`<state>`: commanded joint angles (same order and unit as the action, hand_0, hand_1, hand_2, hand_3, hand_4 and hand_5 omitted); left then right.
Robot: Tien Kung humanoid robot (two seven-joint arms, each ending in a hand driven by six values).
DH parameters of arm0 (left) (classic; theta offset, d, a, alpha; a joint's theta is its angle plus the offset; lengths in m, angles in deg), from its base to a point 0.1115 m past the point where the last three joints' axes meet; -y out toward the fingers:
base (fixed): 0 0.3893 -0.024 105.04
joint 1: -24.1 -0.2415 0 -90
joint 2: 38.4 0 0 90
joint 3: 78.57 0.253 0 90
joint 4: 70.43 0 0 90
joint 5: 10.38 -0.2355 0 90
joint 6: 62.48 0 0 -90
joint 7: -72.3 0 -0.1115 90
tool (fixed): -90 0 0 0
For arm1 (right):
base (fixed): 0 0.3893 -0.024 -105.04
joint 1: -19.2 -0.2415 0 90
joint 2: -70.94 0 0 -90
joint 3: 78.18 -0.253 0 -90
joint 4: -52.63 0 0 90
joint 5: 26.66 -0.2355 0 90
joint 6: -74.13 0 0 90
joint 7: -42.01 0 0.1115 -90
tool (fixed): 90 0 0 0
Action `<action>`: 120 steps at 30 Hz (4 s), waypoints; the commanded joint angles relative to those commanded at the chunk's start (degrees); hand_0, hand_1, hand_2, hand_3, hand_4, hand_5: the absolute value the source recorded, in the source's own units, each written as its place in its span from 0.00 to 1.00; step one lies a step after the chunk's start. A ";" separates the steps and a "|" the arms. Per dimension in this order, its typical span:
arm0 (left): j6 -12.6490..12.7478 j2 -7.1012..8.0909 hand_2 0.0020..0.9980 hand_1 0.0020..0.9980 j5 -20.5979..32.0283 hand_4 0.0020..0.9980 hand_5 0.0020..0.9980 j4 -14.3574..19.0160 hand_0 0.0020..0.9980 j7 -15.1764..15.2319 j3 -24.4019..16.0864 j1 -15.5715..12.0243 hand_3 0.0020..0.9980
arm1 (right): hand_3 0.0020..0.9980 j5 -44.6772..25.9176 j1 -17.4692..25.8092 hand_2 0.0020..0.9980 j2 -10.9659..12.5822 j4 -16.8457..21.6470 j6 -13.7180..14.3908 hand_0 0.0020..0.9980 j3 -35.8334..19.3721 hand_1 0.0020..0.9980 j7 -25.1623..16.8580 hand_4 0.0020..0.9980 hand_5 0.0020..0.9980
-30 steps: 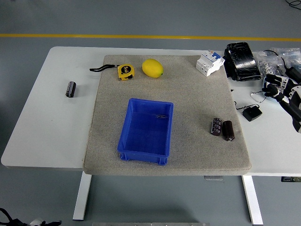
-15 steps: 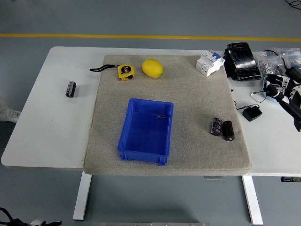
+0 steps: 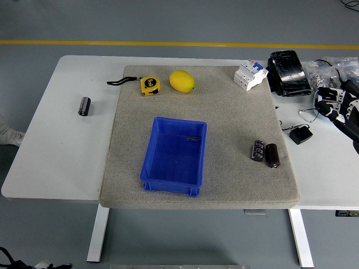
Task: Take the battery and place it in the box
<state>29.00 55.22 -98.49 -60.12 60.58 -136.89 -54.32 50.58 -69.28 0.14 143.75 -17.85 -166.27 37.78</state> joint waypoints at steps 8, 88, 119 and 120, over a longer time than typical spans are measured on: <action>-0.59 0.09 0.64 0.55 -0.17 0.67 0.73 0.00 0.60 -0.53 0.00 -0.12 0.66 | 0.86 14.13 -7.50 0.83 12.73 -4.62 -2.18 0.73 10.05 0.72 -6.96 1.00 0.56; -0.91 0.57 0.60 0.51 2.51 0.67 0.72 0.51 0.57 -1.31 3.26 0.33 0.66 | 0.47 37.18 -21.87 0.50 4.91 -35.24 4.98 0.47 31.23 0.50 -17.92 0.88 0.17; -0.71 1.24 0.58 0.50 0.14 0.67 0.73 0.75 0.56 -1.71 1.24 0.91 0.66 | 0.58 33.18 -38.58 0.57 -3.40 -18.41 -0.84 0.56 42.49 0.56 -10.97 0.91 0.23; -0.63 1.26 0.58 0.50 -0.01 0.67 0.73 0.77 0.56 -1.74 1.06 0.98 0.66 | 0.58 33.26 -39.31 0.57 -3.92 -18.65 -1.12 0.56 43.69 0.56 -10.82 0.91 0.23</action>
<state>28.37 56.49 -98.50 -59.34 58.84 -135.82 -53.34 83.84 -108.59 -3.78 125.11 -18.97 -122.57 26.97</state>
